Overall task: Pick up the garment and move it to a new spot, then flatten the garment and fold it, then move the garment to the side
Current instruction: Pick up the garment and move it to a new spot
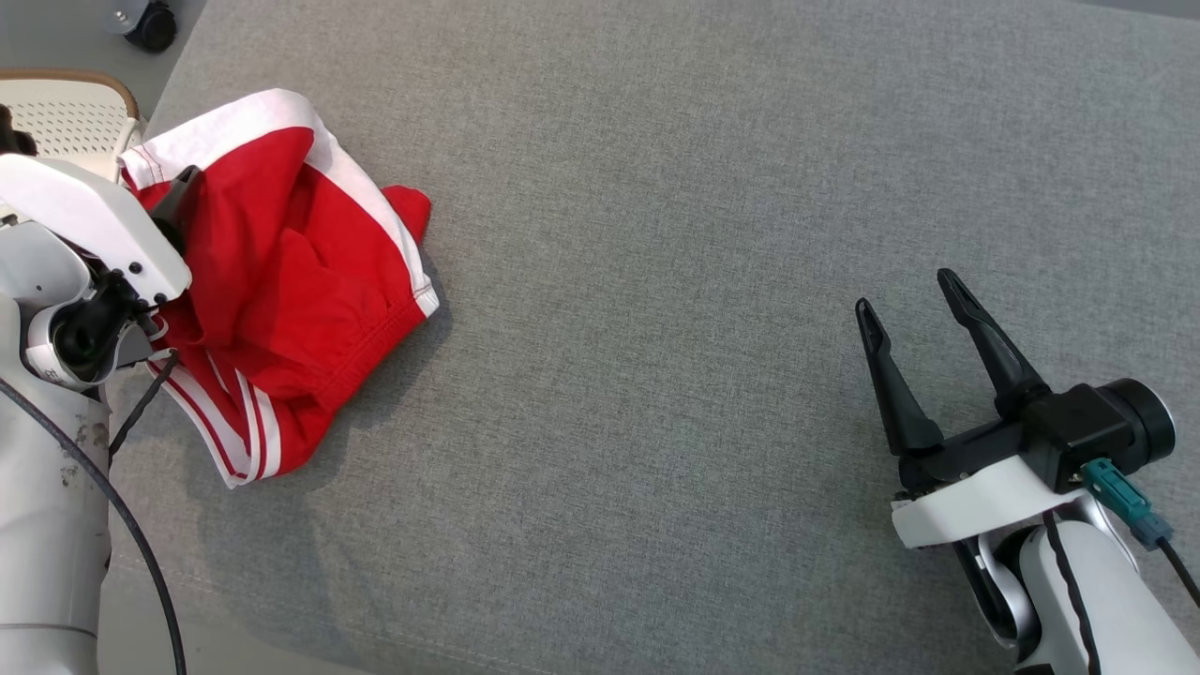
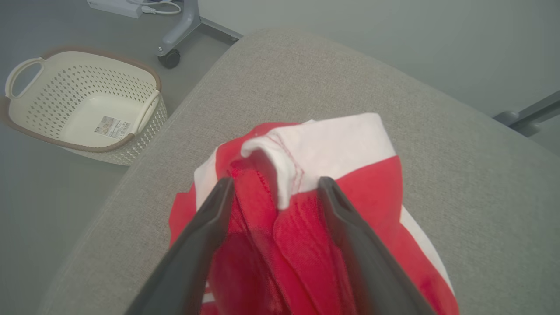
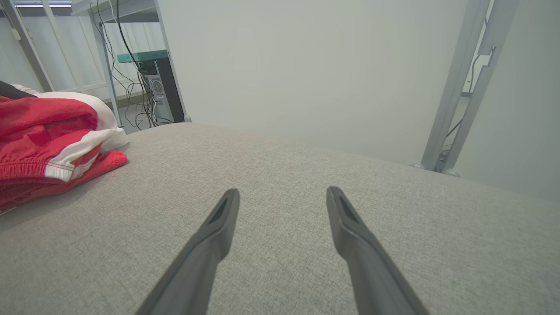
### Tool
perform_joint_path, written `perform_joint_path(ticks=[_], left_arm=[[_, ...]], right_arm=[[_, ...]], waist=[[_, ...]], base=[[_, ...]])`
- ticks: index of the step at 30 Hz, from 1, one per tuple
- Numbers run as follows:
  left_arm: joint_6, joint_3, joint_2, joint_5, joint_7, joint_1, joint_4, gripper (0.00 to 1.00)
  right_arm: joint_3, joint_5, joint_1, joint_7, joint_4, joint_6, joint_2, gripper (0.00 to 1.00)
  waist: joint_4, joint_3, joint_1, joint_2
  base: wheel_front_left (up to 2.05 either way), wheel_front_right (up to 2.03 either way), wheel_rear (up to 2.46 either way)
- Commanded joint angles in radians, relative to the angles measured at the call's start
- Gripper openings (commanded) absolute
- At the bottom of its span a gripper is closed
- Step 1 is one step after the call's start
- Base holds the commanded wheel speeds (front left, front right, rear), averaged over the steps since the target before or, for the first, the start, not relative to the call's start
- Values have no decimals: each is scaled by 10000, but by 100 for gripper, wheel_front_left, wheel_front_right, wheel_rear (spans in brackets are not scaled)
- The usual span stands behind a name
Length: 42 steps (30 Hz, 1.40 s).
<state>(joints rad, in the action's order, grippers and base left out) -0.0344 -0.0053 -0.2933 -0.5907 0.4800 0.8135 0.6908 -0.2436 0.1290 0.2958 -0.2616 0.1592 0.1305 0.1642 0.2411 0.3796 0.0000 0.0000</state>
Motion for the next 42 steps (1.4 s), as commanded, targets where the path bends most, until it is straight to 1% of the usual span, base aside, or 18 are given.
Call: perform_joint_path(ticks=[1,5,6,7,8,11,15,19,24,28,36,42], left_arm=[[-24,-26,3,-38,46,197,45,100],[-4,-69,23,-85,129,259,193,100],[-19,-75,25,-89,129,283,212,57],[-44,-80,32,-98,109,304,226,22],[-74,-85,34,-120,95,316,240,0],[-165,-148,25,-145,96,321,273,0],[-149,-130,4,-158,-78,386,228,0],[-115,-45,2,-120,-643,428,63,0],[-203,177,-34,-249,-1402,577,-269,0],[-287,302,-46,-196,-2252,687,-737,0],[-660,280,110,-241,-3807,841,-2023,0],[-803,-71,424,-310,-4330,586,-3051,0]], right_arm=[[-9,82,84,-48,-15,6,80,100],[-27,100,185,-48,3,6,106,100],[-26,102,190,-48,5,6,103,100],[-18,110,194,-48,10,6,107,100],[-14,110,198,-48,12,6,108,100],[2,115,212,-48,14,6,111,100],[9,98,225,-48,16,6,68,100],[-9,98,203,-48,57,6,4,100],[-42,161,175,-48,172,6,-121,100],[-19,190,62,-48,281,6,-228,100],[26,234,-174,-48,395,6,-559,100],[191,226,-400,-48,448,6,-780,100]], waist=[[-3,30,0,0],[-32,98,0,0],[-42,106,0,0],[-50,109,0,0],[-58,115,0,0],[-65,122,0,0],[-73,103,0,0],[-90,-6,0,0],[-174,-345,0,0],[-271,-725,0,0],[-642,-1531,0,0],[-1079,-2045,0,0]], base=[[0,0,0],[0,0,0],[0,0,0],[0,0,0],[0,0,0],[0,0,0],[0,0,0],[0,0,0],[0,0,0],[0,0,0],[0,0,0],[0,0,0]])
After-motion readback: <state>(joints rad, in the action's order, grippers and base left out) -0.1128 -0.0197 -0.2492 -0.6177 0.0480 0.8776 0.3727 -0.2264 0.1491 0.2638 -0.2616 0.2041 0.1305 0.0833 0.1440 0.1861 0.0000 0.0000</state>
